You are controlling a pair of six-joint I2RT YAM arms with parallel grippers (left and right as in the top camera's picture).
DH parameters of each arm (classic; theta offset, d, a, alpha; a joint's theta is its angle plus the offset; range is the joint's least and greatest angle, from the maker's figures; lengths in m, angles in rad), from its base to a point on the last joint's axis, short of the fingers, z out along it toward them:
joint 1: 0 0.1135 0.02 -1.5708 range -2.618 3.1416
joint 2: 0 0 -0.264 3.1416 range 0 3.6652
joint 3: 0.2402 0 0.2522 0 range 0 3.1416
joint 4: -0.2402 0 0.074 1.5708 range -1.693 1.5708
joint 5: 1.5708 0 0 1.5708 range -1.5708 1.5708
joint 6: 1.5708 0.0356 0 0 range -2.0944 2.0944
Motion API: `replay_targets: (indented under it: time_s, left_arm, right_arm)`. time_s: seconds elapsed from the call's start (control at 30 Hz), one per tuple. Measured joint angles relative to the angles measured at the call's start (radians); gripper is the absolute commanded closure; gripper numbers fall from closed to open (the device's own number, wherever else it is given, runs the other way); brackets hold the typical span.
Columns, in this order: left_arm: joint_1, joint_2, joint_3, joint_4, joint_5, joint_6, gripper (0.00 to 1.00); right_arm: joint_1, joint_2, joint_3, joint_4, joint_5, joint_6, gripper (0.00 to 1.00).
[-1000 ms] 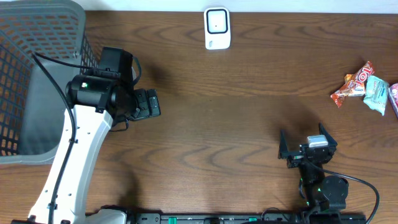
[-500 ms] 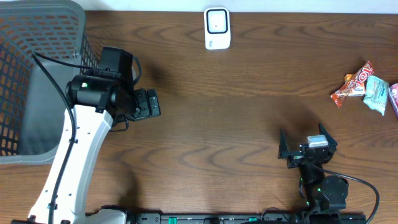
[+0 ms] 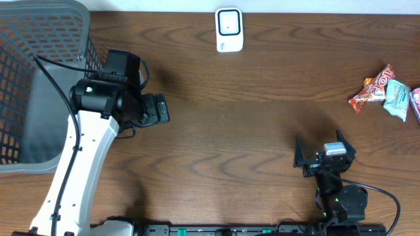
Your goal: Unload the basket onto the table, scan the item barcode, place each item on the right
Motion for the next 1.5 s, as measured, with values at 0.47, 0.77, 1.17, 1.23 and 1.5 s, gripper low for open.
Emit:
replay_targets:
  time_s: [0.47,0.77,1.17,1.23,1.5]
  left_arm:
    - [0.010,-0.017,-0.023,-0.019,-0.040,0.000,0.02]
    - [0.011,-0.216,-0.349,0.244,-0.072,0.001,0.02]
    - [0.011,-0.694,-0.940,0.805,-0.063,0.056,0.02]
    - [0.011,-0.802,-1.029,0.880,-0.062,0.061,0.02]
    - [0.011,-1.217,-1.283,0.969,-0.059,0.064,0.02]
  right_arm:
    - [0.000,0.000,0.000,0.000,0.000,0.000,0.01]
    - [0.000,0.000,0.000,0.001,0.000,0.000,0.01]
    - [0.000,0.000,0.000,0.002,0.000,0.000,0.01]
    - [0.000,0.000,0.000,0.001,0.000,0.000,0.01]
    - [0.000,-0.001,0.000,0.001,0.000,0.000,0.01]
